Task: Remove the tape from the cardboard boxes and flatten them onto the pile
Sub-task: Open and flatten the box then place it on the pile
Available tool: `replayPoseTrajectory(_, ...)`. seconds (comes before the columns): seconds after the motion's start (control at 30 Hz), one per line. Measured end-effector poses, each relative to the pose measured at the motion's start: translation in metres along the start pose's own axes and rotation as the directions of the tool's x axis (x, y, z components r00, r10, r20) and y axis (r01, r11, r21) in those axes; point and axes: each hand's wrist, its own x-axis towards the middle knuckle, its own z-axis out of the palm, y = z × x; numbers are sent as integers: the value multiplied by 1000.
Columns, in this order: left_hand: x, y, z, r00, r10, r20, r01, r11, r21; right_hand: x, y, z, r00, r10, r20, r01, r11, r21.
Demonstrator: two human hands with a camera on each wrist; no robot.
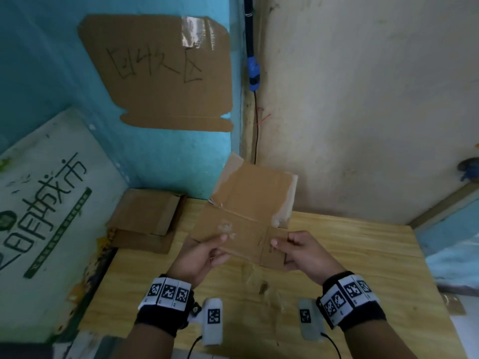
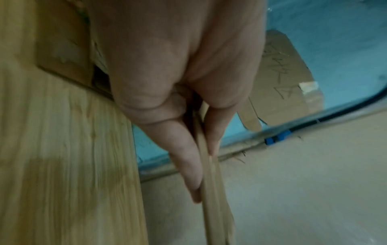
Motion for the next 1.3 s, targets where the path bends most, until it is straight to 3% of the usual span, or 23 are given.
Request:
replayPoseTrajectory(0.13,-2,4,-52,993,-55,-105,60,997,48,1,-3,5,997,77,-3,-76,996,53)
replayPoseTrajectory(0.3,-16,6,-136,959,-50,-279,31,997,-71,4,1,1,989,132,-64,-126,987,98)
replayPoseTrajectory(0.43,-9,19,-176,914,-112,-389,42,982,-186,7,2,4,983,151,-109,-143,987,73)
replayPoseTrajectory(0.63,36,18,-211,786,-175,-593,130,984,-119,10,3,11,980,143,-139,-144,990,3)
replayPoseTrajectory(0.73,41,12,-230,747,-198,-635,260,965,5,11,5,13,981,136,-138,-143,989,-42)
replayPoseTrajectory(0.83,54,14,-247,643,-84,-762,427,865,265,12,10,12,978,134,-158,-147,987,-72)
replayPoseTrajectory(0.93,73,27,-248,643,2,-766,492,766,414,15,15,9,971,163,-177,-178,981,-75)
replayPoseTrajectory(1.0,83,37,-248,661,79,-746,441,763,472,16,20,6,963,187,-193,-204,976,-72)
replayPoseTrajectory(1.13,77,57,-212,636,199,-745,373,766,524,16,27,0,952,220,-211,-246,964,-102)
replayPoseTrajectory(1.27,82,52,-185,637,255,-727,501,580,642,19,26,1,951,225,-213,-252,962,-107)
replayPoseTrajectory(1.3,81,46,-184,608,268,-748,534,559,634,21,25,3,952,223,-211,-250,962,-110)
